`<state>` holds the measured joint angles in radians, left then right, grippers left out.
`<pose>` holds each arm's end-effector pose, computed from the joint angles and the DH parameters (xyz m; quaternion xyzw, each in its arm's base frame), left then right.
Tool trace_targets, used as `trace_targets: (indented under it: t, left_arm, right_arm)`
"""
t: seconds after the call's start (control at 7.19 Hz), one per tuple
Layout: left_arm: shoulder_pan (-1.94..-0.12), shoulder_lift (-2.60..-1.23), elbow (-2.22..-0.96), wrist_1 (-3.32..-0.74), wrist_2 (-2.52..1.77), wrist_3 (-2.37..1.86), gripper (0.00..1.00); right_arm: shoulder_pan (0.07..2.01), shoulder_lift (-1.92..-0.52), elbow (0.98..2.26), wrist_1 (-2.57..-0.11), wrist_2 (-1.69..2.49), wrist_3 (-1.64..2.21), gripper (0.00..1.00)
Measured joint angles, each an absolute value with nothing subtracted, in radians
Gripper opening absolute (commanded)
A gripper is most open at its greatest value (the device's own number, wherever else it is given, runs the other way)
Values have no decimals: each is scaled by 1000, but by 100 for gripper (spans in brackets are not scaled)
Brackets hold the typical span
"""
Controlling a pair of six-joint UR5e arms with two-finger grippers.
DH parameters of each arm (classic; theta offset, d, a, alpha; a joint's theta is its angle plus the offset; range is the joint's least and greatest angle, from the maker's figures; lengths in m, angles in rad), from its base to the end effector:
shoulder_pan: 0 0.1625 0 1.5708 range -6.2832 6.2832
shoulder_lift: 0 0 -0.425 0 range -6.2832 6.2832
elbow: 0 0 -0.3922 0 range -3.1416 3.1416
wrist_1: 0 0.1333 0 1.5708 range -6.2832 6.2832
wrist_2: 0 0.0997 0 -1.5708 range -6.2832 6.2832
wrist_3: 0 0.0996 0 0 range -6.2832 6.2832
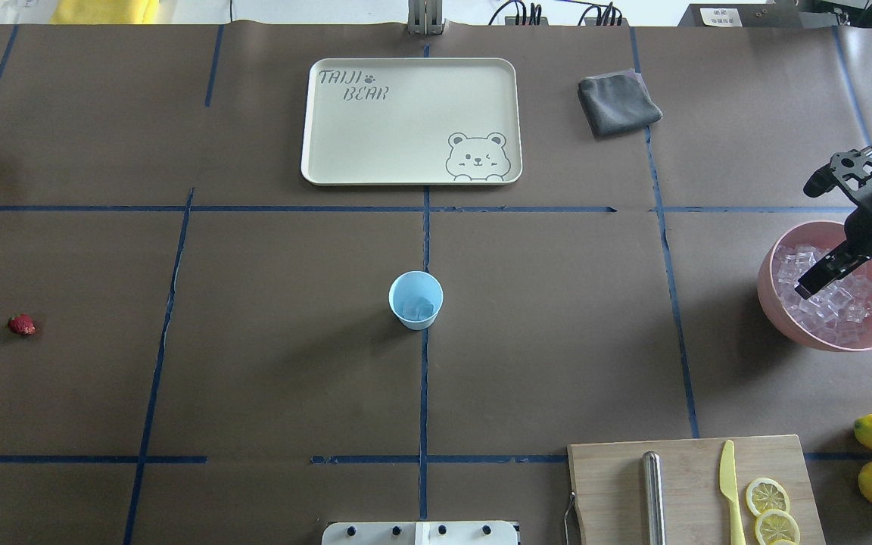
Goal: Put ice and strawberries in cup
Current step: 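Lower the right gripper into the bowl and grasp a third ice cube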
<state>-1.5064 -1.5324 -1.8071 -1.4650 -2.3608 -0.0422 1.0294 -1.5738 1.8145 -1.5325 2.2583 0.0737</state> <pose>-0.0319 -0.4770 0.5707 0.0220 0.3861 0.0280 0.9218 -0.1959 -0.4618 0.5405 0.0237 -0.3577 -0.2616 0.8961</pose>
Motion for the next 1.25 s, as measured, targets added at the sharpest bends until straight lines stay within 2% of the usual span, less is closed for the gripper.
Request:
trace_targets:
  t: [0.83, 0.97, 1.11, 1.25]
  left_arm:
    - [-1506, -1532, -1807, -1465, -2361, -43, 100]
    - [-1506, -1532, -1810, -1465, -2361, -43, 100]
    - [-1506, -1532, -1812, -1465, -2361, -43, 100]
    - [-1506, -1532, -1814, -1465, -2361, -43, 100]
  right_arm:
    - [1028, -1561, 1807, -1531, 2255, 72, 62]
    - [1028, -1561, 1805, -1531, 2252, 71, 58]
    - [1028, -1562, 1804, -1531, 2251, 71, 48]
    - [1028, -1562, 1804, -1531, 2251, 72, 34]
